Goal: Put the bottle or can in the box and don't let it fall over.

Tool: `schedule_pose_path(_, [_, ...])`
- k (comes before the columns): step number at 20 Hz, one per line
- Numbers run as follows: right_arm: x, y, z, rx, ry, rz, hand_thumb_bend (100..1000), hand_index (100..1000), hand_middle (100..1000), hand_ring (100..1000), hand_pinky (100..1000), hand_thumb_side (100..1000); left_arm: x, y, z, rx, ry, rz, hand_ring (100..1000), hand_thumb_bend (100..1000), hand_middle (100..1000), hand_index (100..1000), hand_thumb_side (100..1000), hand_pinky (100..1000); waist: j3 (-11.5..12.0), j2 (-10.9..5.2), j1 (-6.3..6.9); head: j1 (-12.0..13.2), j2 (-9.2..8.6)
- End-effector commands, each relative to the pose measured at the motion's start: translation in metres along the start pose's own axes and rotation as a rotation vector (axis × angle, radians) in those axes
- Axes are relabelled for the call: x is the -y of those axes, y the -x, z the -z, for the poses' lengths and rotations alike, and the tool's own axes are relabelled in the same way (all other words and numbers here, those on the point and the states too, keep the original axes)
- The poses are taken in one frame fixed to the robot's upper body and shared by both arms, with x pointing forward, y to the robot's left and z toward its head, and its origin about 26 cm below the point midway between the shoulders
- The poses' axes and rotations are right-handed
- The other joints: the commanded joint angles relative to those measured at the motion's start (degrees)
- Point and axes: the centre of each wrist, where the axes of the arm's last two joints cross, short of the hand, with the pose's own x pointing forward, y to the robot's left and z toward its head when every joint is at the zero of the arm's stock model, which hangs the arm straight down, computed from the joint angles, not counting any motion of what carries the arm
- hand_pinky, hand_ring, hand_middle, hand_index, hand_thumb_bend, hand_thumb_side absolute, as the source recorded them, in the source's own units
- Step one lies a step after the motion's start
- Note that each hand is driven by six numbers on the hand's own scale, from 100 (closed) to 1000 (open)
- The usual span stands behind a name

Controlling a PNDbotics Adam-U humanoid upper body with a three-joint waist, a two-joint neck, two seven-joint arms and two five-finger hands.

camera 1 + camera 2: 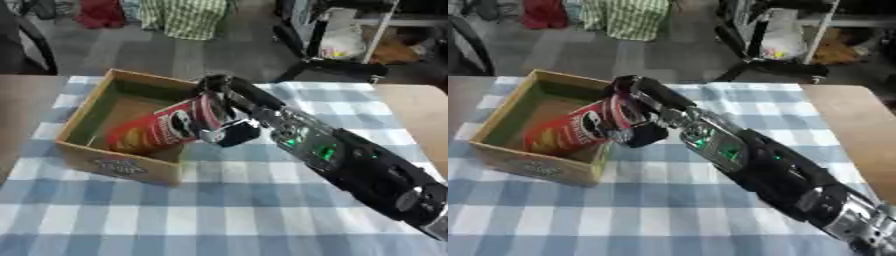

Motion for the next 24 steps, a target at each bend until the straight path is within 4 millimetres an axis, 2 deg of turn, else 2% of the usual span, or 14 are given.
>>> schedule_pose_path(1, [0.004,-0.003,0.002,-0.017,0.016,-0.067,325,994,871,892,776,507,-0.002,-0.009,0.006,0.035,0.001,0.008,736,209,720,891,916,864,0.1,-0.04,-0.65,-0.7,-0.92])
schedule_pose_path(2, [0.002,-0.006,0.001,0.013,-0.014,-0.076,323,1000,895,938,835,521,-0.002,-0.009,0.006,0.035,0.0,0.007,735,209,719,891,916,862,0.2,-0.05,-0.7,-0.8,-0.97])
schedule_pose_path(3, [0.003,-0.009,0.001,0.042,-0.038,-0.085,395,1000,942,1000,952,548,-0.002,-0.01,0.006,0.034,-0.001,0.007,733,210,719,891,916,856,0.2,-0.04,-0.73,-0.8,-1.02])
schedule_pose_path(5, [0.006,-0.014,0.002,0.088,-0.058,-0.106,444,1000,964,1000,1000,571,-0.002,-0.009,0.006,0.033,-0.003,0.007,730,212,718,890,916,846,0.3,-0.06,-0.75,-0.9,-1.01])
schedule_pose_path(10, [0.014,-0.032,0.002,0.178,-0.03,-0.087,470,1000,980,1000,1000,613,-0.002,-0.009,0.006,0.033,-0.006,0.004,713,212,711,890,915,819,0.1,-0.09,-0.74,-1.0,-1.01])
schedule_pose_path(13, [0.022,-0.041,0.002,0.184,0.091,-0.042,438,1000,948,1000,1000,588,-0.003,-0.009,0.005,0.033,-0.008,0.0,704,211,707,889,915,801,-0.2,-0.08,-0.72,-0.9,-0.98])
schedule_pose_path(16, [0.025,-0.05,0.0,0.177,0.199,0.021,398,1000,931,1000,991,588,-0.004,-0.008,0.004,0.027,-0.011,-0.002,705,211,707,889,915,822,-0.9,-0.17,-0.68,-0.4,-0.79])
schedule_pose_path(19, [0.026,-0.06,-0.006,0.197,0.22,0.111,315,990,898,1000,921,593,-0.007,-0.004,-0.002,0.0,-0.031,0.006,704,213,705,889,919,832,-3.7,-0.31,-0.38,1.6,0.31])
schedule_pose_path(22, [0.02,-0.059,-0.01,0.242,0.17,0.226,203,981,877,1000,862,594,-0.013,0.003,-0.014,-0.045,-0.075,0.02,704,215,704,889,922,834,-8.6,-0.47,0.35,4.9,1.58])
schedule_pose_path(23, [0.017,-0.058,-0.012,0.253,0.154,0.263,125,969,851,971,830,569,-0.015,0.005,-0.018,-0.06,-0.091,0.025,704,215,704,890,924,834,-10.2,-0.59,0.68,6.1,1.84])
schedule_pose_path(24, [0.012,-0.057,-0.014,0.263,0.136,0.31,100,965,844,957,815,553,-0.018,0.008,-0.024,-0.08,-0.111,0.032,704,215,704,890,924,834,-12.2,-0.79,1.1,7.7,2.13])
